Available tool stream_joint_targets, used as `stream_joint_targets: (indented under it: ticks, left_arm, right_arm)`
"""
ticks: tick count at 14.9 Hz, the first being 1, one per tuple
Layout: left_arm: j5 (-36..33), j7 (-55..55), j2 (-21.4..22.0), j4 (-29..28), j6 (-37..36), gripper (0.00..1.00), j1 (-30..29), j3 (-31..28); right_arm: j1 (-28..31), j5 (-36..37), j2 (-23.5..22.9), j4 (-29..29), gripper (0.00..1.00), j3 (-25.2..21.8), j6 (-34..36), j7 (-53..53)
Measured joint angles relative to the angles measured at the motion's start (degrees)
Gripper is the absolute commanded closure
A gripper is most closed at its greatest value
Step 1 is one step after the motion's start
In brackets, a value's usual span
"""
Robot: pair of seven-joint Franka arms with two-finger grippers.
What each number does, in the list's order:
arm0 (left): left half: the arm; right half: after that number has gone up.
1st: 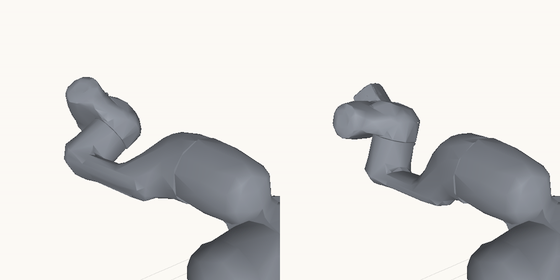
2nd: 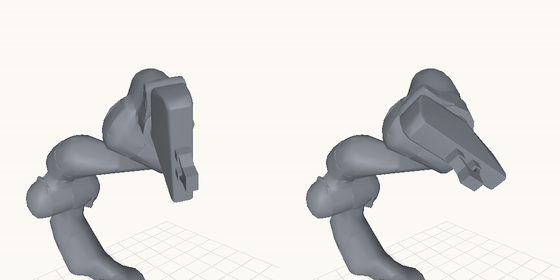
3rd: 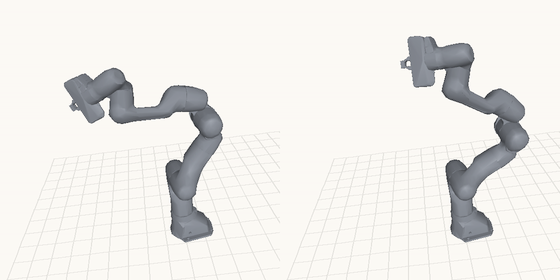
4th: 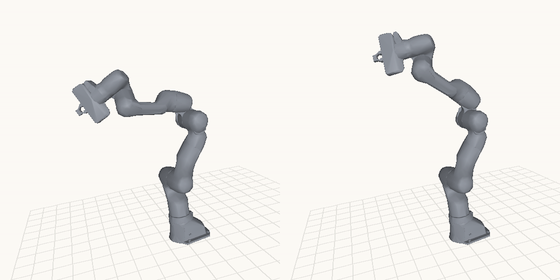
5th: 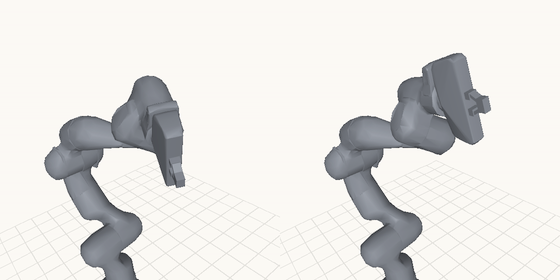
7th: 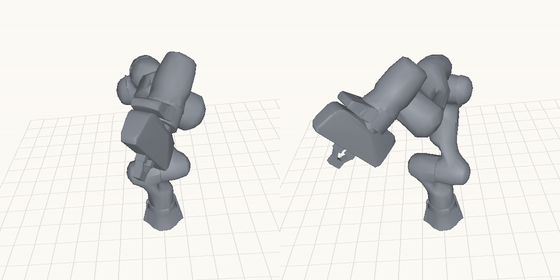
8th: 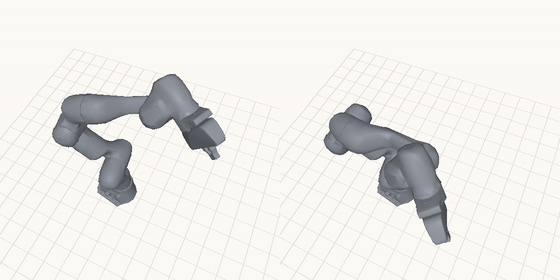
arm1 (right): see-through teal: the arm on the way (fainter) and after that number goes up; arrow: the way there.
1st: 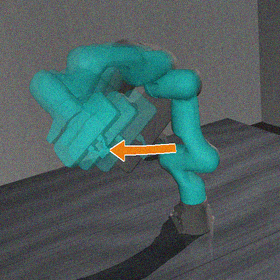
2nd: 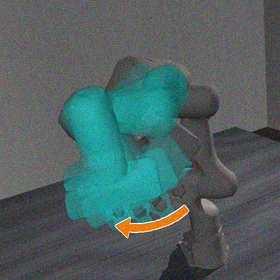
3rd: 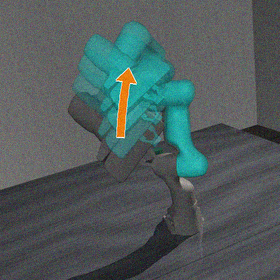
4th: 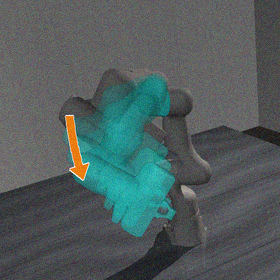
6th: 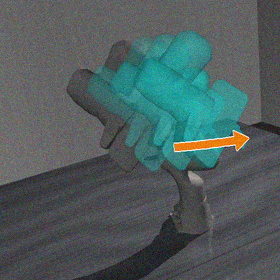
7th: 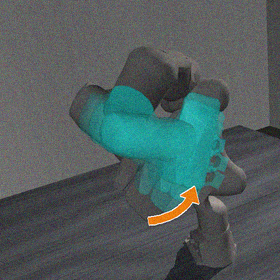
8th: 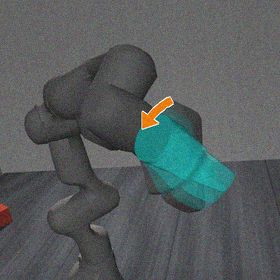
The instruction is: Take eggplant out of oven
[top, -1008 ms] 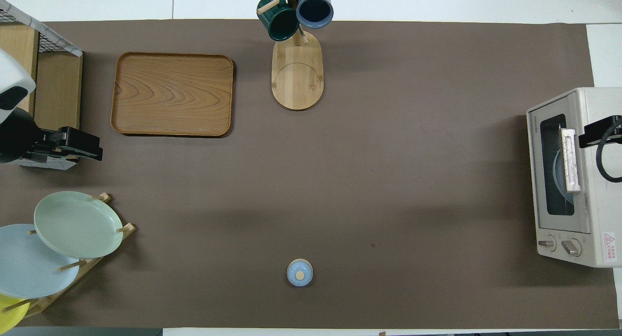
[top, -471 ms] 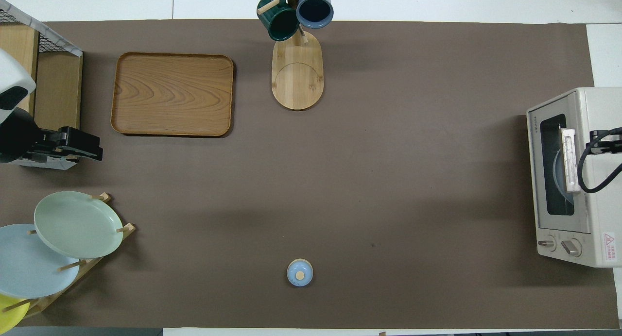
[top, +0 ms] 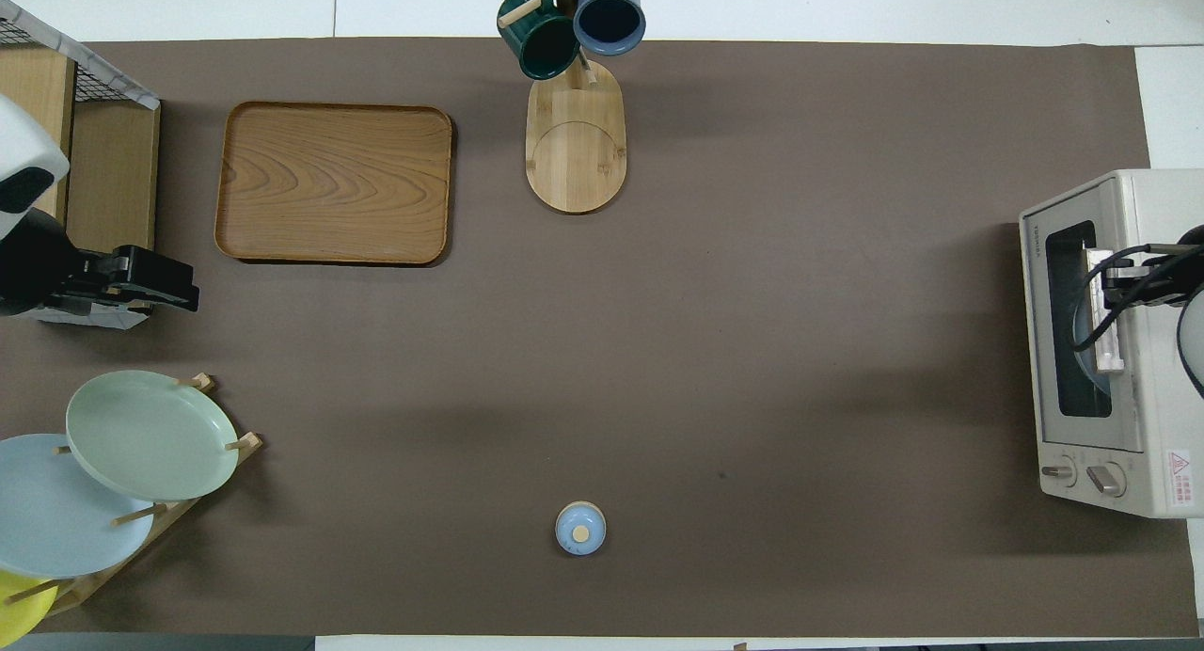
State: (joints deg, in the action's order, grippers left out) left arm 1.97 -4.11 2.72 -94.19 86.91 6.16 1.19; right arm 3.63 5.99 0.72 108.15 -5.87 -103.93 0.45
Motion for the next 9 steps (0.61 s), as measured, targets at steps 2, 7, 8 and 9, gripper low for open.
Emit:
stream_joint_targets:
  ticks: [2,7,8,9]
  left_arm:
    - [0.0,0.0,0.0,0.0,0.0,0.0,0.0,0.0]
    - [0.0,0.0,0.0,0.0,0.0,0.0,0.0,0.0]
    - [0.0,0.0,0.0,0.0,0.0,0.0,0.0,0.0]
    - [0.0,0.0,0.0,0.0,0.0,0.0,0.0,0.0]
  right_arm:
    - [0.4,0.8,-0.5,1.7,1.0,0.0,-2.6,0.0]
    - [0.4,1.2,-0.3,4.5,1.0,0.1,-5.2,0.2]
    - [0.2,1.2,-0.2,4.8,1.0,0.1,-5.6,0.2]
    - [0.1,1.2,0.1,5.4,1.0,0.2,-6.2,0.2]
